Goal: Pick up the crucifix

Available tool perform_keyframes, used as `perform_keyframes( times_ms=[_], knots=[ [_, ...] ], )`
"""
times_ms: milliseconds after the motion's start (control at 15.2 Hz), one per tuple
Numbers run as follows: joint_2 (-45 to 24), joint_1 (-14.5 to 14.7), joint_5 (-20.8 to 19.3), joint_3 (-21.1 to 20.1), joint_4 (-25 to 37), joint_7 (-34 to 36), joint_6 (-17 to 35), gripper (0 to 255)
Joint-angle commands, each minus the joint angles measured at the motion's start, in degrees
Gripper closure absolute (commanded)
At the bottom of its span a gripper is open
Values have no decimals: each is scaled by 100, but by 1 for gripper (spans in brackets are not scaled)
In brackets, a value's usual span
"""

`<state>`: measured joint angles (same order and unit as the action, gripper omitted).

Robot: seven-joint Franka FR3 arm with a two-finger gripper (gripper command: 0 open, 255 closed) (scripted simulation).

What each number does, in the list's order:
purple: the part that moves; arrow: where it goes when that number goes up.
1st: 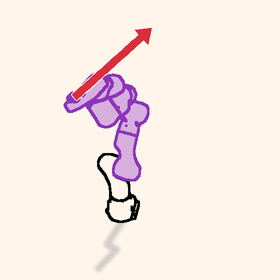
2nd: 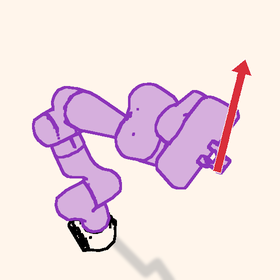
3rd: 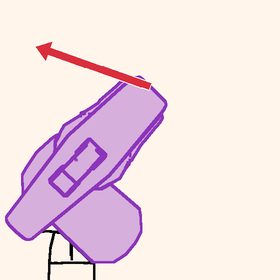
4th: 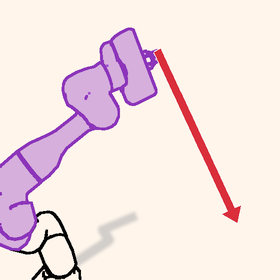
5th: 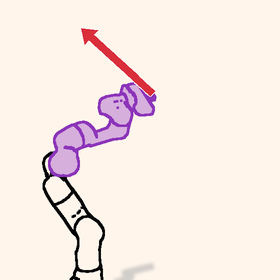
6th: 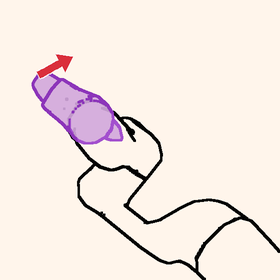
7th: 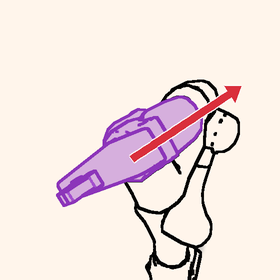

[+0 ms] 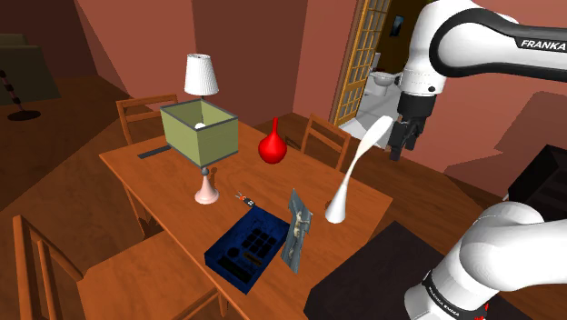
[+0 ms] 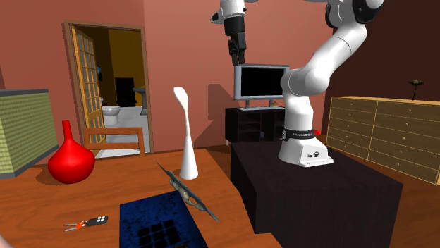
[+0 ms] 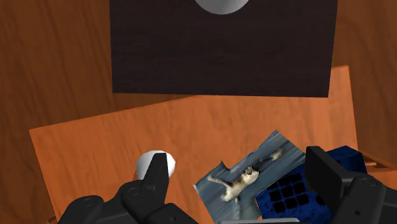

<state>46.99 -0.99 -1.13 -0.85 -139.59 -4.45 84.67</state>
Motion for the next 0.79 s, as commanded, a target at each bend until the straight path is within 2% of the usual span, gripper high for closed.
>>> perform_keyframes(
  times_ms=[0,396,726],
  knots=[
    [0,0,0,0,0,0,0,0],
    [-314,-83,501,-622,-738,1240,1117,0],
    [-935,-156,859,-1161,-1097,2243,2168,0]
  ],
)
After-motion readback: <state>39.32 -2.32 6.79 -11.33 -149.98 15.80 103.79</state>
